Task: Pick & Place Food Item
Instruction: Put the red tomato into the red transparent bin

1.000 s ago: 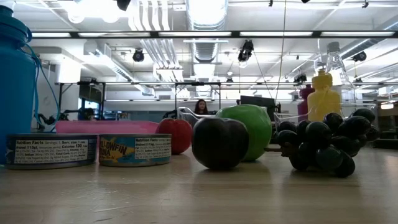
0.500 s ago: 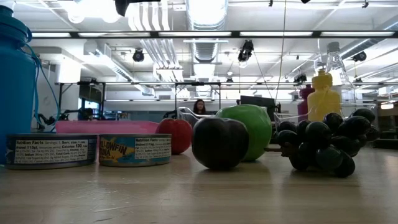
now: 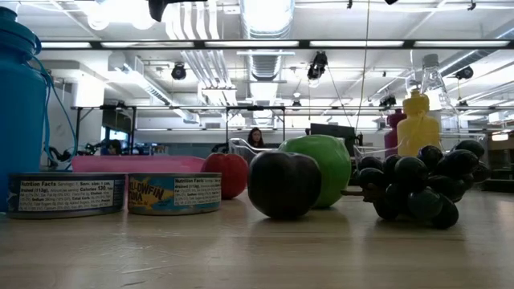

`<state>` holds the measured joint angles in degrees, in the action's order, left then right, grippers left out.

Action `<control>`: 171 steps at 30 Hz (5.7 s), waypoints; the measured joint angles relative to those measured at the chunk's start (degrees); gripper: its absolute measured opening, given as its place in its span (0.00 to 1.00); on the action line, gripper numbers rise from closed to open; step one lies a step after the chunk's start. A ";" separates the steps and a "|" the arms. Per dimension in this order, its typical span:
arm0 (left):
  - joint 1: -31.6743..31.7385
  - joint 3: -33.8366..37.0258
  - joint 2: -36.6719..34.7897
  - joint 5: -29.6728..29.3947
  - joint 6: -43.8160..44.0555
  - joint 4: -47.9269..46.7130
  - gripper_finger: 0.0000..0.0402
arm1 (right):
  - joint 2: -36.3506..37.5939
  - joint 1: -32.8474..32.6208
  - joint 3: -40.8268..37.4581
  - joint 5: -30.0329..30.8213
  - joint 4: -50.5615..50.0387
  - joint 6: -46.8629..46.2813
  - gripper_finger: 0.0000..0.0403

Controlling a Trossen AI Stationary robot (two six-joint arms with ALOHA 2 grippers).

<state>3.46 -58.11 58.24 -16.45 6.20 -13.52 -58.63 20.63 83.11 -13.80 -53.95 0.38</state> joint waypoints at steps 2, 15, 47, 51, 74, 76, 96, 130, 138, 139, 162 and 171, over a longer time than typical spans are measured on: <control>0.00 0.00 0.00 0.00 0.00 0.00 0.01 | -0.11 -2.01 0.00 0.03 -0.64 -0.90 0.11; -0.04 -0.11 -0.02 3.84 -0.42 -0.68 0.01 | -1.99 -15.36 0.00 7.73 -0.65 -1.59 0.05; -0.42 -0.11 1.30 10.12 -4.94 -7.59 0.36 | -2.45 -16.38 0.00 8.00 -0.57 -0.67 0.03; -0.42 -0.11 2.41 11.36 -6.03 -7.45 0.38 | -2.45 -16.38 0.00 8.02 -0.59 1.49 0.03; -0.37 -6.88 10.67 11.58 -7.54 -15.05 0.30 | -2.36 -16.38 0.00 7.97 -0.64 1.58 0.03; -0.37 -6.86 10.67 11.58 -7.54 -15.36 0.30 | -2.36 -16.38 0.00 7.97 -0.64 1.56 0.03; -0.37 -6.86 10.64 11.58 -7.50 -17.24 0.30 | -2.36 -16.38 0.00 7.93 -0.64 1.57 0.03; -2.54 -6.69 28.25 13.40 1.61 -19.10 0.36 | -2.36 -16.36 0.00 7.89 -0.61 1.57 0.03; -2.97 -6.52 31.38 13.05 3.18 -17.75 0.64 | -2.36 -16.36 0.00 7.89 -0.61 1.58 0.03; -3.02 -6.29 31.79 13.07 3.53 -17.12 0.68 | -2.36 -16.36 0.00 7.89 -0.62 1.56 0.03; -3.54 -4.33 42.61 15.12 4.73 -12.65 0.99 | -2.36 -16.36 0.00 7.91 -0.59 1.56 0.03; -3.54 -4.33 43.65 15.65 4.76 -12.12 0.99 | -2.37 -16.36 0.00 7.91 -0.60 1.57 0.03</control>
<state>-0.08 -62.43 101.89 -0.80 10.96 -25.64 -61.00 4.27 83.11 -5.89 -54.55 1.95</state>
